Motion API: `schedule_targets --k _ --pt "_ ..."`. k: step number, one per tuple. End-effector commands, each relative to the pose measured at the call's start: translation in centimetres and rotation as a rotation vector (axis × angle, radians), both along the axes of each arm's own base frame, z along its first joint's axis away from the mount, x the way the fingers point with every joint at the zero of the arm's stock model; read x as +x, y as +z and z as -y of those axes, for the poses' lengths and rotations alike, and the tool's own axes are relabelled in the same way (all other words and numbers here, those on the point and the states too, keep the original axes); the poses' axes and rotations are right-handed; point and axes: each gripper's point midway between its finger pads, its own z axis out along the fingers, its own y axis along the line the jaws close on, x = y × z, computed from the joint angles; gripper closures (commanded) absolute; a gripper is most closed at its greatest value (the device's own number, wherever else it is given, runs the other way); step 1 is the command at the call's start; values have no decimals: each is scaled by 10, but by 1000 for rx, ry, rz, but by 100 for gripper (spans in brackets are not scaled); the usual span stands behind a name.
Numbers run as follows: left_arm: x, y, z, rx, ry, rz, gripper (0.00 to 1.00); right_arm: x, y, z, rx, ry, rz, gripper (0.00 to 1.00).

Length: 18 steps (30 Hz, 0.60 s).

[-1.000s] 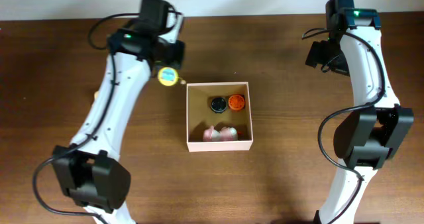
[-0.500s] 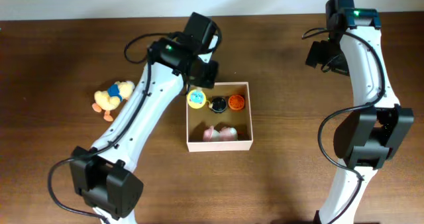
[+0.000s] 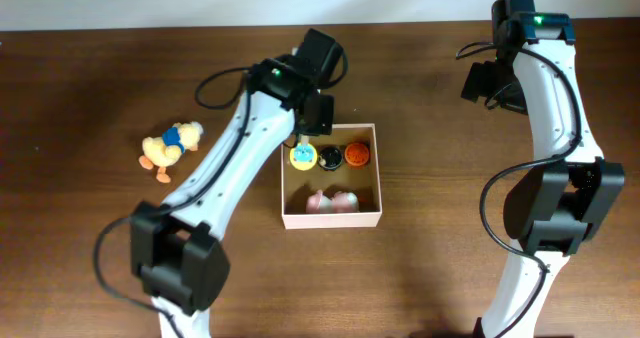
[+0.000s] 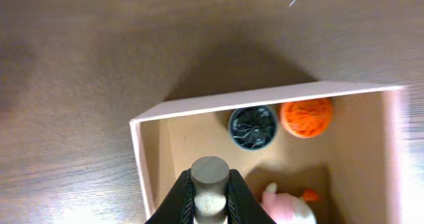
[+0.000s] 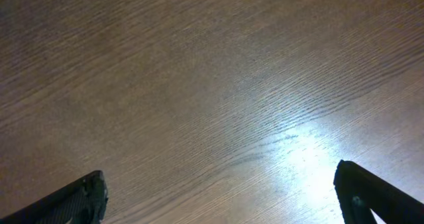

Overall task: Pack container
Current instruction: 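Lower the yellow toy into the box and open the left gripper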

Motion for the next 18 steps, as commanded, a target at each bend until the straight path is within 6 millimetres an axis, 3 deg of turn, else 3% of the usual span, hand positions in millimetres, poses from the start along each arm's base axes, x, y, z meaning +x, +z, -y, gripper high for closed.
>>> schedule_targets --k 1,7,18 --pt "0 -25 2 25 39 -55 98 0 2 0 0 -12 8 1" --pt "-5 -46 -1 45 100 -119 98 0 2 0 0 -12 8 1" --pt "-8 -52 -12 88 165 -126 98 0 2 0 0 -12 8 1"
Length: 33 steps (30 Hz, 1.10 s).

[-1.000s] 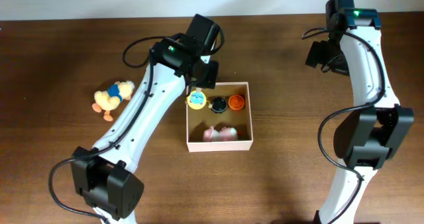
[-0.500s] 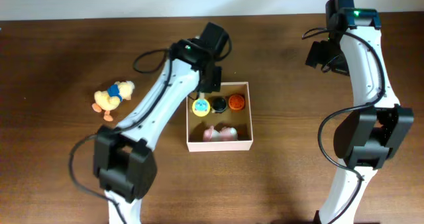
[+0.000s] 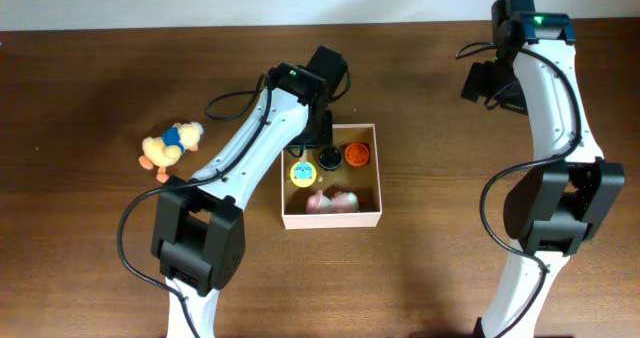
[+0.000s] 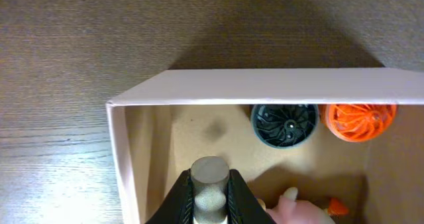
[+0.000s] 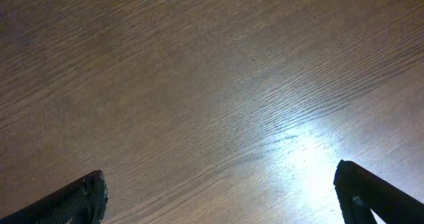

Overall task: Pack container
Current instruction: 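Lower the yellow toy into the box and open the left gripper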

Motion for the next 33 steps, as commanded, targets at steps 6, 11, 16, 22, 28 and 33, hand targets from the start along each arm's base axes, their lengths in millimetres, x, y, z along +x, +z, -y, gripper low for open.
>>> schedule_targets --k 6,11,16,22,28,33 --pt "3 -12 -12 55 76 24 98 0 2 0 0 -12 8 1" --pt "-1 -26 -13 62 73 9 98 0 2 0 0 -12 8 1" --pt "-3 -37 -15 67 75 5 98 0 2 0 0 -12 8 1" --pt "3 -43 -13 54 77 35 98 0 2 0 0 -12 8 1" --pt "10 -41 -19 89 84 70 64 0 2 0 0 -12 8 1" --pt "14 -39 -20 98 88 92 33 0 2 0 0 -12 8 1"
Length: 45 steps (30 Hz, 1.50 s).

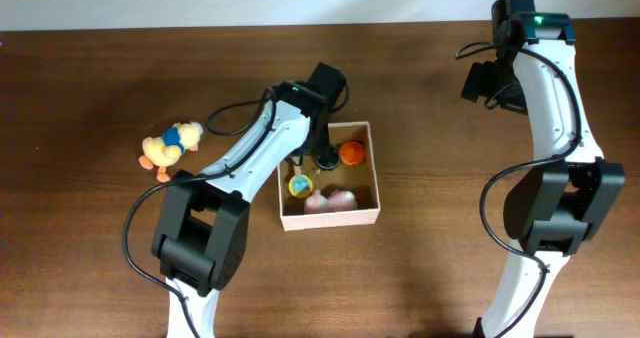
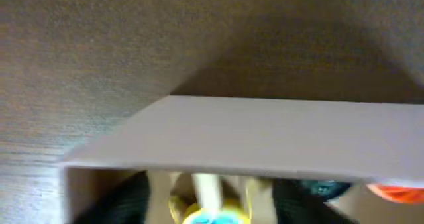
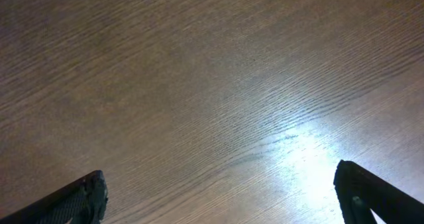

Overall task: Pack container
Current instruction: 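Lower the yellow toy into the box and open the left gripper, then move the left gripper to the yellow duck with blue scarf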

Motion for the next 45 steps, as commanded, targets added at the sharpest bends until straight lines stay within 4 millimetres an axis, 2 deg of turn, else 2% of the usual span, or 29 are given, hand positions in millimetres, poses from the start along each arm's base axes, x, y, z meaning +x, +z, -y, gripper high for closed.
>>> schedule_targets --k 1,11,17,30,33,35,38,41,45 --pt "3 -3 -7 38 10 16 33 0 2 0 0 -12 8 1" --pt "5 -2 -5 30 9 21 35 0 2 0 0 -12 8 1" --pt "9 9 14 -65 -8 19 37 0 2 0 0 -12 8 1" --pt "43 66 33 -101 -129 162 38 0 2 0 0 -12 8 1" --pt "52 84 26 -79 -128 203 37 0 2 0 0 -12 8 1" --pt "57 92 17 -46 -114 224 36 0 2 0 0 -12 8 1" --pt "64 102 -11 47 -60 252 26 0 2 0 0 -12 8 1" --pt "68 104 -51 153 7 251 6 0 2 0 0 -12 8 1" --pt "68 103 -111 264 36 179 1 0 2 0 0 -12 8 1"
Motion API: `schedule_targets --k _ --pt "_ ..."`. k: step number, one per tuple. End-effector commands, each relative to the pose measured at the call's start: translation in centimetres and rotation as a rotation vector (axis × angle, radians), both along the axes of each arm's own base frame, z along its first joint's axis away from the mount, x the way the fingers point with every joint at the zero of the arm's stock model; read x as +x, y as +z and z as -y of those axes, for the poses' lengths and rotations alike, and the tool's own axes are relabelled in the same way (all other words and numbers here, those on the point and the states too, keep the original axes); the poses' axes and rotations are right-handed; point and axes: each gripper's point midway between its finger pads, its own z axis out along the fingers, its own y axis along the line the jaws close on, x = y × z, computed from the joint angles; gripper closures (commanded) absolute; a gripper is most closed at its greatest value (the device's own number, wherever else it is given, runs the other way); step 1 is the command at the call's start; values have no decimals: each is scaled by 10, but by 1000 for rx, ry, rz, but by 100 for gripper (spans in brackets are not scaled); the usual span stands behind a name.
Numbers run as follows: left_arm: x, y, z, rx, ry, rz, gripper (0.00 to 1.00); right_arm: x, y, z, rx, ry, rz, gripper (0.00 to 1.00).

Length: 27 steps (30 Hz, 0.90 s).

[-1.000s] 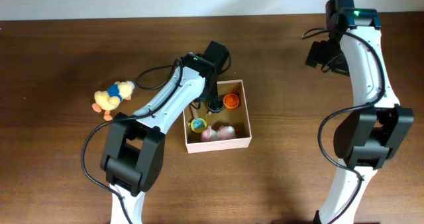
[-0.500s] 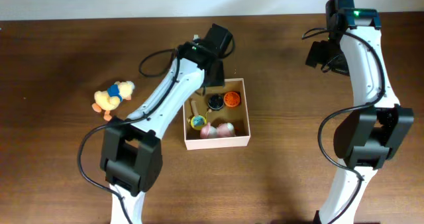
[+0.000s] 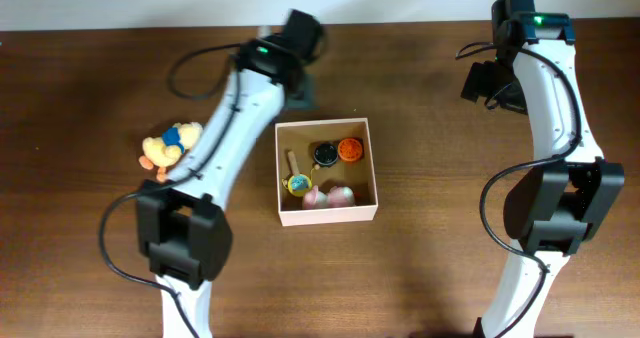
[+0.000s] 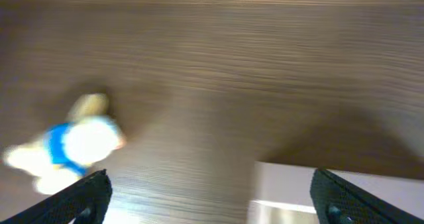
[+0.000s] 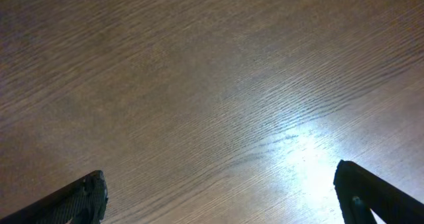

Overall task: Pack container
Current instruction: 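Move the left gripper to the yellow duck with blue scarf, then lower the left gripper and grasp the yellow duck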

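Observation:
The pale cardboard box (image 3: 327, 214) sits mid-table and holds a yellow-and-blue toy with a stick handle (image 3: 297, 183), a black round piece (image 3: 325, 154), an orange round piece (image 3: 349, 150) and a pink plush (image 3: 330, 197). My left gripper (image 3: 297, 82) hovers over the wood just beyond the box's far left corner, open and empty. Its blurred wrist view has the box corner (image 4: 301, 184) at lower right, between the spread fingers (image 4: 87, 194). A yellow plush duck in blue (image 3: 170, 146) lies on the table to the left, also the blurred duck (image 4: 66, 144). My right gripper (image 3: 487, 82) stands open at the far right.
Dark wooden table (image 3: 90, 238) all around; a pale wall strip runs along its far edge. The right wrist view has only bare wood (image 5: 218, 98) between its fingers (image 5: 85, 196). My left arm stretches from the near side past the duck to the box.
My left gripper was down inside the box at the yellow-and-blue toy. Now it is out of the box, beyond its far left corner, open, and the toy lies in the box. The right arm is unchanged.
My left gripper was shut on the toy's stick handle over the box's far left part, then held it lower inside the box. Then its fingers were apart with the toy down in the box. Now the gripper is clear of the box, empty.

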Motion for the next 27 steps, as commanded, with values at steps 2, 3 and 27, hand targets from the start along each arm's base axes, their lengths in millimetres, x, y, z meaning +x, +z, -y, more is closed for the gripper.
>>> schedule_targets --k 2,3,27 --pt "10 5 -92 198 -11 -76 1 0 2 0 0 -13 8 1" --pt "11 5 -103 216 -31 -93 1 0 2 0 0 -13 8 1" --pt "-11 -79 -183 -131 135 -352 1 0 2 0 0 -13 8 1"
